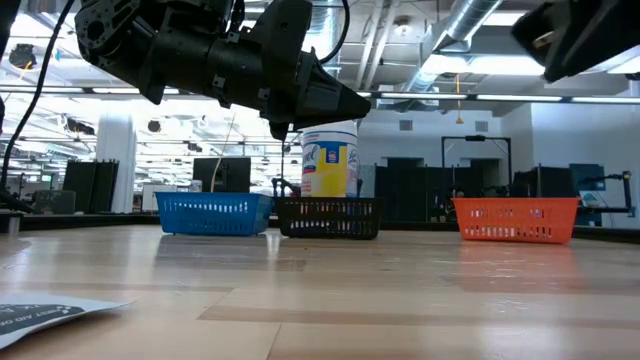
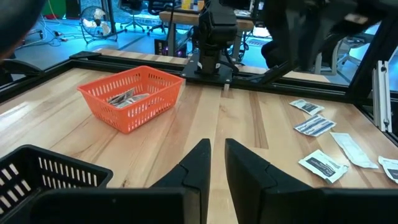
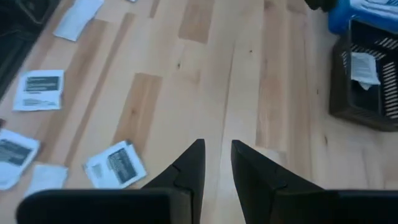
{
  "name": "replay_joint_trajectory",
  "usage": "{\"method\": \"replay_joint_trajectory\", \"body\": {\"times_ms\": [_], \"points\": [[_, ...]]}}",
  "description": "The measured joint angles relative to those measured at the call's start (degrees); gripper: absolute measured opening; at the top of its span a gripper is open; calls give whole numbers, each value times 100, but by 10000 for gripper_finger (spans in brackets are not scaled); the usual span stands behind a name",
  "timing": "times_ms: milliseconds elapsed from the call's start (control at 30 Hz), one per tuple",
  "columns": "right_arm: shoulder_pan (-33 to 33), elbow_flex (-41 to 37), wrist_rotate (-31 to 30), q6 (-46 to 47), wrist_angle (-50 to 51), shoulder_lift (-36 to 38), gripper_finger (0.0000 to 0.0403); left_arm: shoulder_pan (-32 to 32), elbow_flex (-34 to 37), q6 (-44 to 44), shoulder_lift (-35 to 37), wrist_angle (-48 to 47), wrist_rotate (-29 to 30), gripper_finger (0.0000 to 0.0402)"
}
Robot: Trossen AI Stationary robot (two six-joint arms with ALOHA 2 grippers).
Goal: Pick & Place First Aid Supplies
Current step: Put the black towelette pack into the black bin
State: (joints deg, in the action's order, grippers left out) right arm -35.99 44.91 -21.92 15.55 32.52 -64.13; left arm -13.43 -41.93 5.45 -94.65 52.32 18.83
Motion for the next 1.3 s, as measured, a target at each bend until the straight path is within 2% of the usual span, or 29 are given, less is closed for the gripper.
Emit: {"method": "replay_joint_trajectory", "body": {"times_ms": [200,400,600,767,867,1000,1133,1300], "points": [[262,1,418,-351,-610,-572,72,0,0,-1,0,0,-1,49],[387,197,900,-353,-611,-936,72,2,0,0,0,-3,-1,49],[367,280,1700,-354,-544,-1013,72,0,0,-1,0,-3,-2,49],[243,281,2298,307,-252,-1265,72,1,0,0,0,-5,-1,49],[160,291,2361,735,-370,-1623,72,2,0,-1,0,-5,0,49],[179,282,2359,771,-492,-2275,72,2,0,0,0,-5,-1,49],[290,282,2386,369,-471,-2761,72,2,0,-2,0,-5,0,49],[383,282,2603,113,-611,-2902,72,0,0,-2,0,-5,0,49]]}}
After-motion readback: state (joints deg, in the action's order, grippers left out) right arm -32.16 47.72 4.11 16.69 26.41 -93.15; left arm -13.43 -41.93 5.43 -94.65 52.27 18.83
